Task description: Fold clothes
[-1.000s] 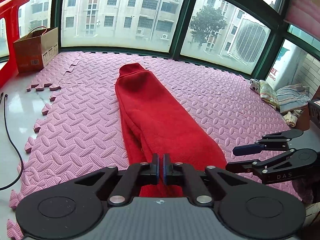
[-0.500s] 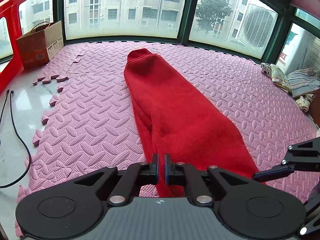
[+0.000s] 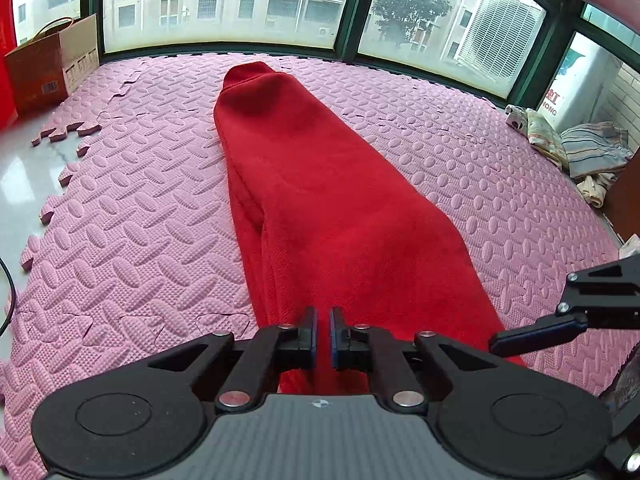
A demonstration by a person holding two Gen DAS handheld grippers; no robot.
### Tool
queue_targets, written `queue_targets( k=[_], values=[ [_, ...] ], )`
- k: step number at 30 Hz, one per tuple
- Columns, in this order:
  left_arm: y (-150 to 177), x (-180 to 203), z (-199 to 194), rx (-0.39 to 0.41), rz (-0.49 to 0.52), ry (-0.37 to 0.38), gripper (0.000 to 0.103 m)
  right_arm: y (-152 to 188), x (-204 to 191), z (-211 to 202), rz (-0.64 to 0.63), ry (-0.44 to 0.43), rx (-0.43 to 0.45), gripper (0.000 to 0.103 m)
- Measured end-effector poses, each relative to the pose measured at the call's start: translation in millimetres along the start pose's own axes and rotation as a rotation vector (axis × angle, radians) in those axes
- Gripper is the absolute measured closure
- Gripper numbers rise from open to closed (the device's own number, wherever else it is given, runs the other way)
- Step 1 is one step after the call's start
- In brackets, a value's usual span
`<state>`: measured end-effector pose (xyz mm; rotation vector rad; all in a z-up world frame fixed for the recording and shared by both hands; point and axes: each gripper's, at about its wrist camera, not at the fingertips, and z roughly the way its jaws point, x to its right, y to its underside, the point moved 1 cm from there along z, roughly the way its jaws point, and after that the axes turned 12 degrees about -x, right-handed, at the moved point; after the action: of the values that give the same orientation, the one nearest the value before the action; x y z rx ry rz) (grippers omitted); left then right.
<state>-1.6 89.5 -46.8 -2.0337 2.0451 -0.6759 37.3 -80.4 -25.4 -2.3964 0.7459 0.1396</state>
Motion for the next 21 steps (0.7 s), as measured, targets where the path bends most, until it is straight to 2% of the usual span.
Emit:
queue_targets(
  k=[5, 9, 11, 14, 21],
  values=[
    [0.5, -0.1, 1.9, -0.005, 0.011, -0.002, 0.095, -8.7, 36.5, -8.4, 0.086, -0.006, 0.019, 0.048],
    [-0.6, -1.4, 3.3, -0.011, 0.012, 0.002, 0.095, -22.2, 71.4, 6.2, 0.127, -0.019, 0.006, 0.047],
    [-1.2, -0.5, 4.2, -0.016, 0.014, -0.001, 0.095, -26.7, 82.9, 15.0, 0.139, -0.048, 0.001, 0.040],
    [-3.7, 1.8, 6.1, -0.029, 0.021, -0.011, 0.095, -31.3, 94.1, 25.6, 0.130, -0.082, -0.005, 0.040],
    [-10.6, -2.7, 10.8, -0.058, -0.008, 0.009, 0.095, -50.2, 116.4, 46.1, 0.051, -0.224, 0.003, 0.039]
  ],
)
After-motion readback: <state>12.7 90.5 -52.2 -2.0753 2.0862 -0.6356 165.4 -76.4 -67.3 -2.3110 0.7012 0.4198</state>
